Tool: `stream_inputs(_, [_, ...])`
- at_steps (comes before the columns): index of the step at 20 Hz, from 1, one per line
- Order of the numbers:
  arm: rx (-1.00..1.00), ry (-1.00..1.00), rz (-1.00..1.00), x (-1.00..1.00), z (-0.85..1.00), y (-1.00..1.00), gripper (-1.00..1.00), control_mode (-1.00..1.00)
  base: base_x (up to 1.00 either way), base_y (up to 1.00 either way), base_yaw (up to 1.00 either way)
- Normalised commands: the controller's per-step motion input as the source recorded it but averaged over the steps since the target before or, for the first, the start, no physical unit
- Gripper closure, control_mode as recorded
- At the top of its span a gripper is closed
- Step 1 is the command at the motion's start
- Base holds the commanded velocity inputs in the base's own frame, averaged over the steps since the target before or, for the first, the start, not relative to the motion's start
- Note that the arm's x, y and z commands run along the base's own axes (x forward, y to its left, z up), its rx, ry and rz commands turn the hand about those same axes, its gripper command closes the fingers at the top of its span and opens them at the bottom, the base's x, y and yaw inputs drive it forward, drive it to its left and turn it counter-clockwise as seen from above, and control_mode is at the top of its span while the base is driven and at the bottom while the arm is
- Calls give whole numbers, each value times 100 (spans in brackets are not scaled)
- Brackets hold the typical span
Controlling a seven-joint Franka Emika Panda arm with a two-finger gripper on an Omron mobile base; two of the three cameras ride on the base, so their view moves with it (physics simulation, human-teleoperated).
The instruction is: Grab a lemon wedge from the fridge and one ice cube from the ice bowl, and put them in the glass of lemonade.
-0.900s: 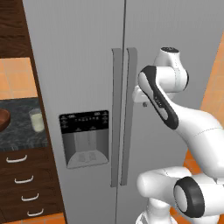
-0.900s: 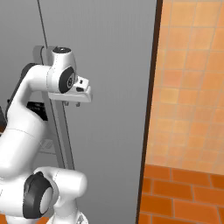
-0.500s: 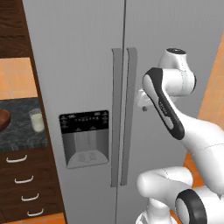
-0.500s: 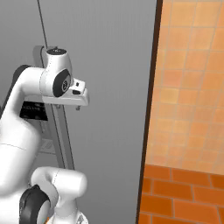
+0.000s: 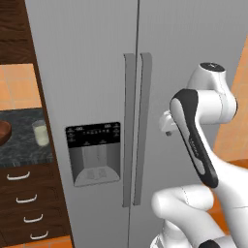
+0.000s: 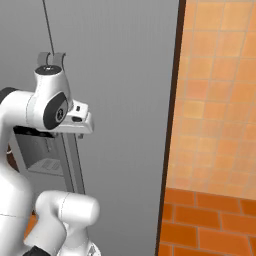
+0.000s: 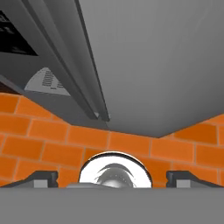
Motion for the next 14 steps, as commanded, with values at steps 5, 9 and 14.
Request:
stream_inputs(5, [0,0,0,-1,0,3,-100,100,-4,10,0])
stream_inputs(9, [0,0,0,0,0,0,-100,100,-32,55,0])
stream_inputs(14, [0,0,0,0,0,0,-100,100,-77,8,0])
